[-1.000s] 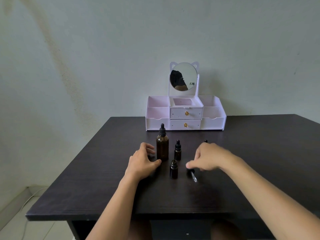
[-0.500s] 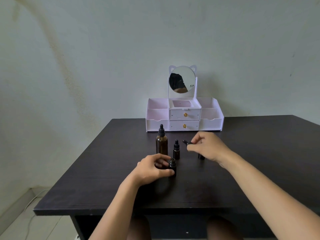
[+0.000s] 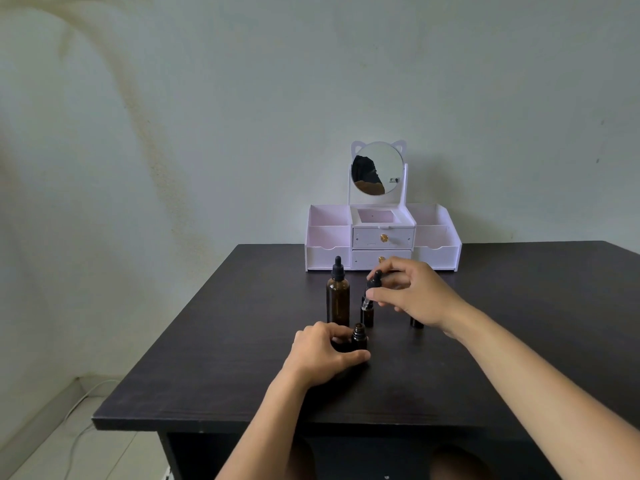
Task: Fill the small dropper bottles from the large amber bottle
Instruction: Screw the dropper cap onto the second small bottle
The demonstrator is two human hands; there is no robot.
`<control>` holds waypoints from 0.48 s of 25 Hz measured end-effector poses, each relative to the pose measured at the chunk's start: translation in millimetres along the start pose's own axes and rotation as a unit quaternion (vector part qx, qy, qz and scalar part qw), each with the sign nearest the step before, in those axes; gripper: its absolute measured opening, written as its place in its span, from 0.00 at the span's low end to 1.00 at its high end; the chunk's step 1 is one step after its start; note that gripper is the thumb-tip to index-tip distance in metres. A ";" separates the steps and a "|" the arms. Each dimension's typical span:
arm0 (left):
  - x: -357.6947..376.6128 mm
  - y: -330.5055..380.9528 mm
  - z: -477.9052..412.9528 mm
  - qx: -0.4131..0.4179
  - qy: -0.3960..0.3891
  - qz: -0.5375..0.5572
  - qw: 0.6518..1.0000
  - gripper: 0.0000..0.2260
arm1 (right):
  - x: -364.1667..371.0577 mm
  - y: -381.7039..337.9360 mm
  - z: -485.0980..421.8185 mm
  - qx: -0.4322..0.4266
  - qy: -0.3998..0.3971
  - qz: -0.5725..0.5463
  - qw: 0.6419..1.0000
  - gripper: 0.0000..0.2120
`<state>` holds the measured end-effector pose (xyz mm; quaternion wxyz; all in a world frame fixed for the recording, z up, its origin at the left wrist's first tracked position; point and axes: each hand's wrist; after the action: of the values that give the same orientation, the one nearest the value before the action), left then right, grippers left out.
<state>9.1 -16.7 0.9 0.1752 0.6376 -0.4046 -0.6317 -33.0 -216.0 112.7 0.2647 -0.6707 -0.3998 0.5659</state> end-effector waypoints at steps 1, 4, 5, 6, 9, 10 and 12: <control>0.2 -0.4 0.3 -0.001 0.002 -0.001 1.000 0.29 | 1.9 0.0 -0.5 -0.002 -0.009 0.021 1.000 0.09; -0.1 0.2 1.2 -0.007 0.006 -0.004 1.000 0.31 | 4.0 0.1 -3.4 -0.012 -0.011 0.082 0.996 0.07; 0.0 0.2 1.1 -0.008 0.006 -0.005 1.000 0.31 | 3.4 -0.8 -4.1 -0.017 -0.007 0.091 0.996 0.07; -0.1 0.0 1.3 -0.008 0.004 -0.005 1.000 0.32 | 2.8 -2.2 -4.3 -0.022 -0.007 0.096 0.995 0.07; -1.1 -0.1 1.8 -0.007 -0.004 -0.006 1.000 0.32 | -1.3 -7.9 -2.9 -0.035 -0.011 0.133 0.990 0.08; -1.3 -0.2 1.5 -0.005 -0.004 -0.008 1.000 0.32 | -3.3 -10.1 -2.6 -0.034 -0.012 0.143 0.989 0.08; -1.5 -0.3 0.9 -0.004 -0.003 -0.011 1.000 0.32 | -7.9 -13.7 -3.0 -0.029 -0.015 0.155 0.987 0.09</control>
<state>8.5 -15.1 1.6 0.1696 0.6391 -0.3961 -0.6370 -33.7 -214.9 128.8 0.1482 -0.7234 -0.3110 0.5984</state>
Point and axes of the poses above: each hand's wrist, its own z-axis away from the middle knuckle, its own x-axis out of the palm, y = z × x, and after that the axes turned 6 degrees about z, right-handed
